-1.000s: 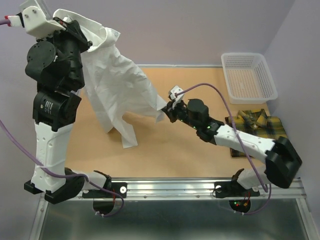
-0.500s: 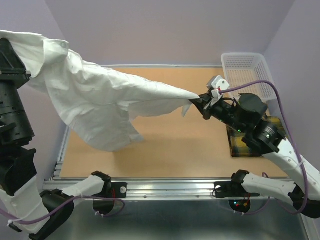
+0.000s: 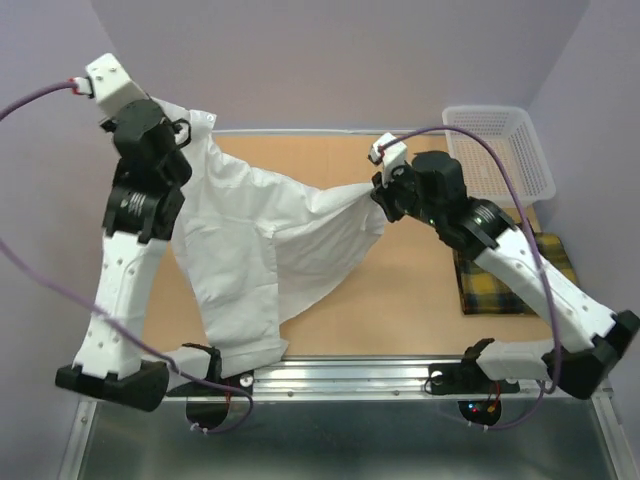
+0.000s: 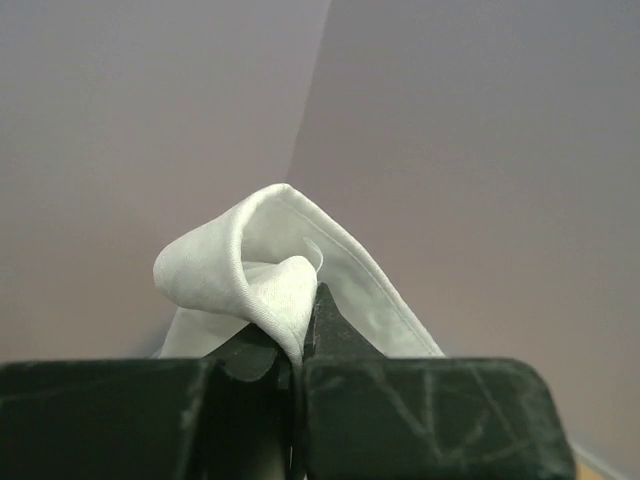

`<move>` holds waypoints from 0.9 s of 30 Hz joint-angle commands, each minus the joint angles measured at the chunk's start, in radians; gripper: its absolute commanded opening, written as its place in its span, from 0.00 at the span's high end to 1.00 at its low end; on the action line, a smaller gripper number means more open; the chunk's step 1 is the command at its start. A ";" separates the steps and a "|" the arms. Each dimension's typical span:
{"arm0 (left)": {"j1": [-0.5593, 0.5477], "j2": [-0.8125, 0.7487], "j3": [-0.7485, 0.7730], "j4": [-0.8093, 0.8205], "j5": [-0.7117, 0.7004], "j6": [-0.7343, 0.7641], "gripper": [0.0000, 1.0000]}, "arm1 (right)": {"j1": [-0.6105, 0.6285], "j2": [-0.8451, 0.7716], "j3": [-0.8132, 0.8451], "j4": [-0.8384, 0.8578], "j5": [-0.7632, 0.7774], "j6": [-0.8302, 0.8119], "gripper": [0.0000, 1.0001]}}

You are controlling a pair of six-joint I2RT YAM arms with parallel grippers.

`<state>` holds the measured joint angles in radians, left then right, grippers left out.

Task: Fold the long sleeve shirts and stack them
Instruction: Flatten the shirt out

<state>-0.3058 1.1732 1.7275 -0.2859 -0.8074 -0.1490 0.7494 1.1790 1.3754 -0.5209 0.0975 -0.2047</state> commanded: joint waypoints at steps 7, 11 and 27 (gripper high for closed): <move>0.297 0.288 -0.280 0.091 0.485 -0.285 0.98 | -0.395 0.467 0.099 -0.042 -0.318 0.119 0.99; 0.329 0.469 -0.221 0.113 0.582 -0.316 0.91 | -0.440 0.662 0.230 -0.044 -0.312 0.180 0.99; 0.344 0.530 -0.029 0.111 0.723 -0.299 0.07 | -0.426 0.757 0.437 -0.034 -0.123 0.275 0.25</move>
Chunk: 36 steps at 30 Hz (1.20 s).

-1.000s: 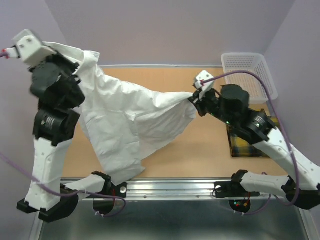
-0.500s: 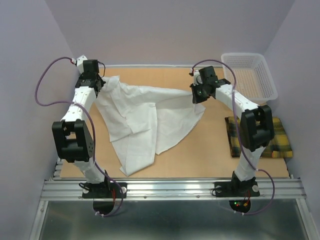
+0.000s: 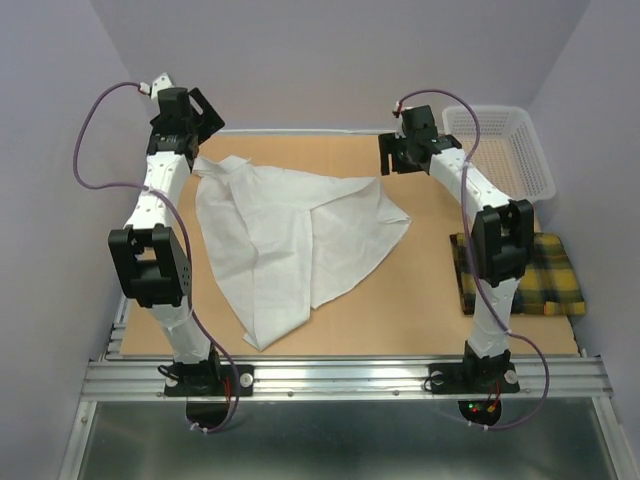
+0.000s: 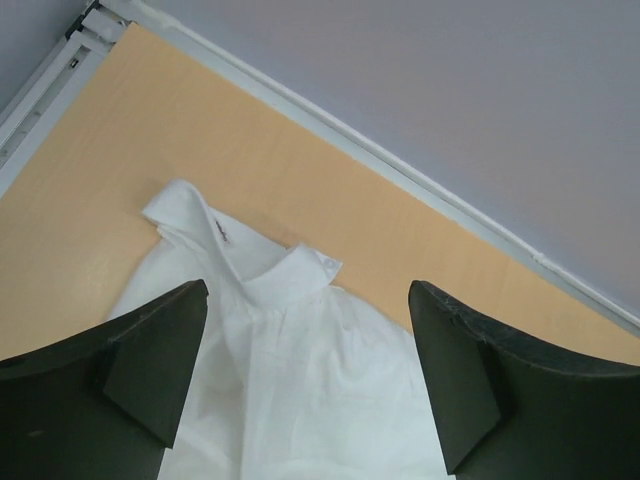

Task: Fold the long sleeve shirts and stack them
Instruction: Flatten the shirt out

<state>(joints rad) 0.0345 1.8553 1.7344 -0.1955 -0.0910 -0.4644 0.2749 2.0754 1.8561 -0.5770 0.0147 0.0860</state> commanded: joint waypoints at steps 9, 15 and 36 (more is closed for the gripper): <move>0.005 -0.481 -0.599 0.028 0.059 0.020 0.08 | 0.383 -0.336 -0.391 0.023 -0.125 -0.078 0.25; 0.005 -0.581 -0.864 0.073 0.069 0.026 0.14 | 0.569 -0.351 -0.550 0.083 -0.222 -0.041 0.28; -0.015 -0.481 -1.047 0.159 0.181 -0.002 0.45 | 0.590 -0.181 -0.661 0.394 -0.464 0.282 0.40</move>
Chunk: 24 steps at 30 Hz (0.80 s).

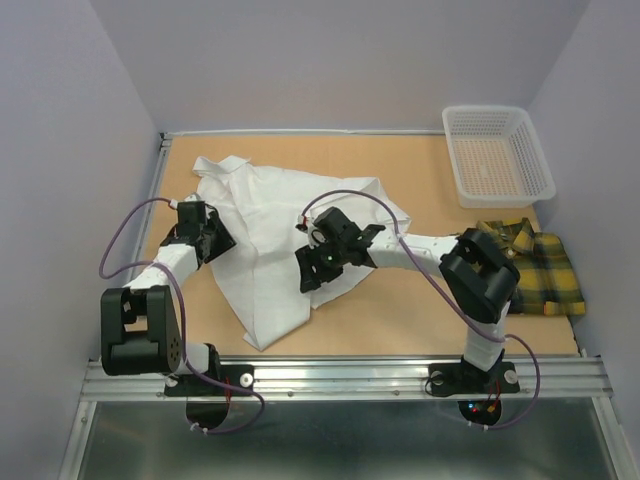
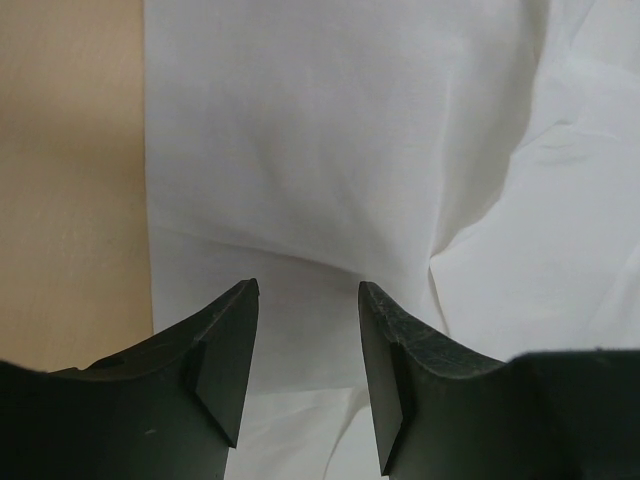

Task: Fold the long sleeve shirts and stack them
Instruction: Flatten the shirt out

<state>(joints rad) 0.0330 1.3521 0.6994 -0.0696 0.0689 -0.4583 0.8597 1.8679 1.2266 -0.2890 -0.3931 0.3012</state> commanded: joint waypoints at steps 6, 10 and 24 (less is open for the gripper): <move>-0.024 0.070 -0.002 0.033 0.019 -0.006 0.45 | 0.006 0.053 -0.044 0.154 -0.076 0.096 0.49; -0.027 0.107 0.006 0.022 0.009 -0.002 0.45 | 0.006 0.039 -0.036 0.166 -0.081 0.099 0.76; -0.073 0.206 0.038 -0.056 -0.041 0.032 0.44 | -0.102 -0.164 0.255 0.091 0.003 0.085 0.99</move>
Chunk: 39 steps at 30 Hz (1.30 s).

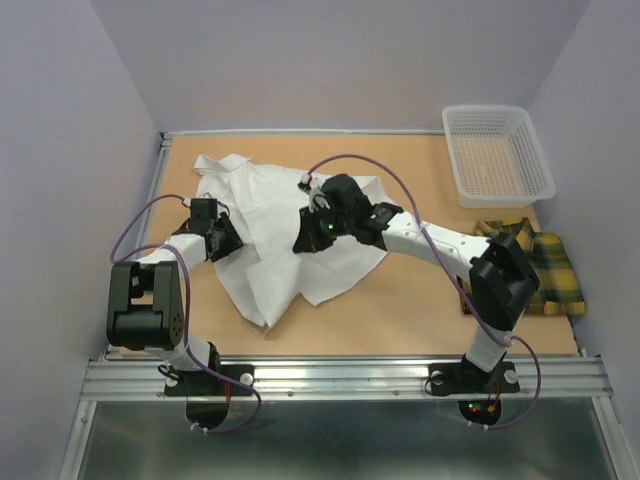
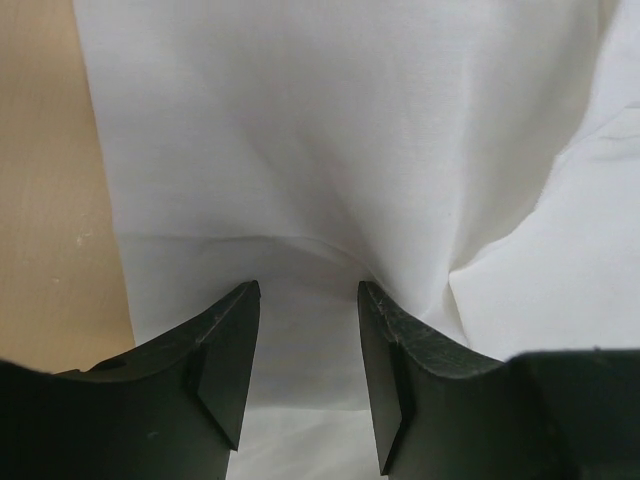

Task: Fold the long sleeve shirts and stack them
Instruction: Flatten the shirt out

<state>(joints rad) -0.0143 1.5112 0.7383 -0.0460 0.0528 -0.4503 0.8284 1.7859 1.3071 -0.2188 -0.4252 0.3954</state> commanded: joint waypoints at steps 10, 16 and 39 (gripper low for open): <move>-0.065 0.049 -0.011 -0.100 -0.013 0.029 0.43 | -0.297 0.059 0.709 0.013 0.233 -0.122 0.99; -0.088 0.027 -0.025 -0.106 -0.008 0.024 0.43 | -0.339 0.303 1.102 0.036 0.405 -0.254 0.99; -0.104 -0.281 0.030 -0.221 0.114 -0.038 0.33 | -0.373 -0.018 0.230 0.142 0.468 -0.225 0.24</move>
<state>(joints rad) -0.1322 1.2369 0.6563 -0.2527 0.1730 -0.5045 0.3992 1.9636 1.7195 -0.0875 0.1902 0.1230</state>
